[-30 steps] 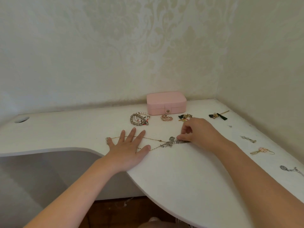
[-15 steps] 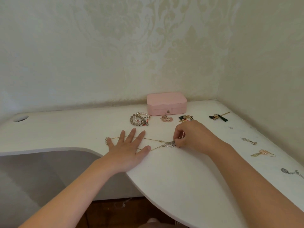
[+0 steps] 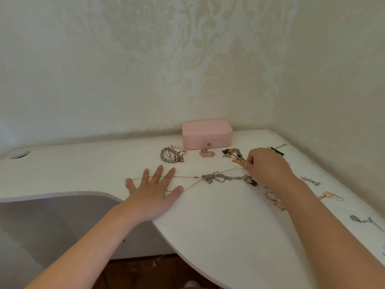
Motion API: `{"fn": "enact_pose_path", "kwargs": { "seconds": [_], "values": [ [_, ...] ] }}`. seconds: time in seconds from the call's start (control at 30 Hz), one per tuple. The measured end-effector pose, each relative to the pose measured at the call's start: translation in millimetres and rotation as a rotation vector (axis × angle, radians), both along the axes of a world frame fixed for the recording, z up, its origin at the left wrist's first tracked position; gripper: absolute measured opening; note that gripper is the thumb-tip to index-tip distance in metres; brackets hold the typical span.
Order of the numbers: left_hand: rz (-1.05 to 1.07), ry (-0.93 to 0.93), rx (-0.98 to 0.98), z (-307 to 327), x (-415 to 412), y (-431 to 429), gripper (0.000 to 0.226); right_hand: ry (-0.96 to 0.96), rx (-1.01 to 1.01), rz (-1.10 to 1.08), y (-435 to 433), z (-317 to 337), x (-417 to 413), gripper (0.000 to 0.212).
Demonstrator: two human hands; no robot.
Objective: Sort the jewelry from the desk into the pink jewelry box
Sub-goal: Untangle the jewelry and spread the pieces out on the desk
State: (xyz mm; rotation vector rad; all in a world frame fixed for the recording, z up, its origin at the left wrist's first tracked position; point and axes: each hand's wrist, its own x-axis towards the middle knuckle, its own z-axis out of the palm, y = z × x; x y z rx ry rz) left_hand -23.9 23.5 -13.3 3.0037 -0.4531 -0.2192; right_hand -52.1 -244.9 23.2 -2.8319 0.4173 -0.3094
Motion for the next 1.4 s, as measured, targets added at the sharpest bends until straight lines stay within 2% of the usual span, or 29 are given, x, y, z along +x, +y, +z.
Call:
{"fn": "enact_pose_path", "kwargs": {
  "seconds": [0.1, 0.17, 0.23, 0.33, 0.43, 0.53, 0.63, 0.73, 0.9, 1.1, 1.27, 1.4],
  "values": [
    [0.033, 0.002, -0.002, 1, 3, 2, 0.065, 0.033, -0.004, -0.082, 6, -3, 3, 0.014],
    [0.056, 0.003, 0.004, 1, 4, 1, 0.066, 0.039, -0.058, -0.063, 14, -4, 3, 0.012],
    [0.068, 0.006, 0.010, 1, 4, 0, 0.067, -0.043, -0.047, 0.052, 24, -9, 4, 0.021],
    [0.068, -0.001, 0.017, 2, 3, -1, 0.066, -0.169, 0.165, 0.342, 46, -12, 4, 0.029],
    [0.051, -0.065, -0.001, 2, -3, -4, 0.060, -0.110, 0.141, 0.511, 66, -15, 9, 0.029],
    [-0.110, -0.182, -0.109, 2, -9, -18, 0.055, -0.122, 0.086, 0.479, 68, -11, 12, 0.018],
    [-0.301, -0.126, -0.242, 1, -10, -39, 0.053, -0.132, -0.001, 0.472, 67, -9, 13, 0.017],
    [-0.298, -0.068, -0.165, -3, -7, -54, 0.058, -0.078, -0.073, 0.480, 68, -10, 15, 0.014],
    [-0.263, -0.034, -0.078, -4, -7, -55, 0.067, 0.006, 0.122, 0.457, 61, -7, 15, 0.016],
    [-0.255, -0.025, -0.068, -3, -7, -56, 0.065, 0.021, 0.260, 0.476, 53, -8, 12, 0.004],
    [-0.246, -0.024, -0.064, -3, -8, -57, 0.063, 0.016, 0.280, 0.469, 48, -9, 11, 0.012],
    [-0.242, -0.020, -0.062, -3, -8, -57, 0.063, -0.030, 0.411, 0.444, 43, -11, 8, 0.015]
  ]
}}
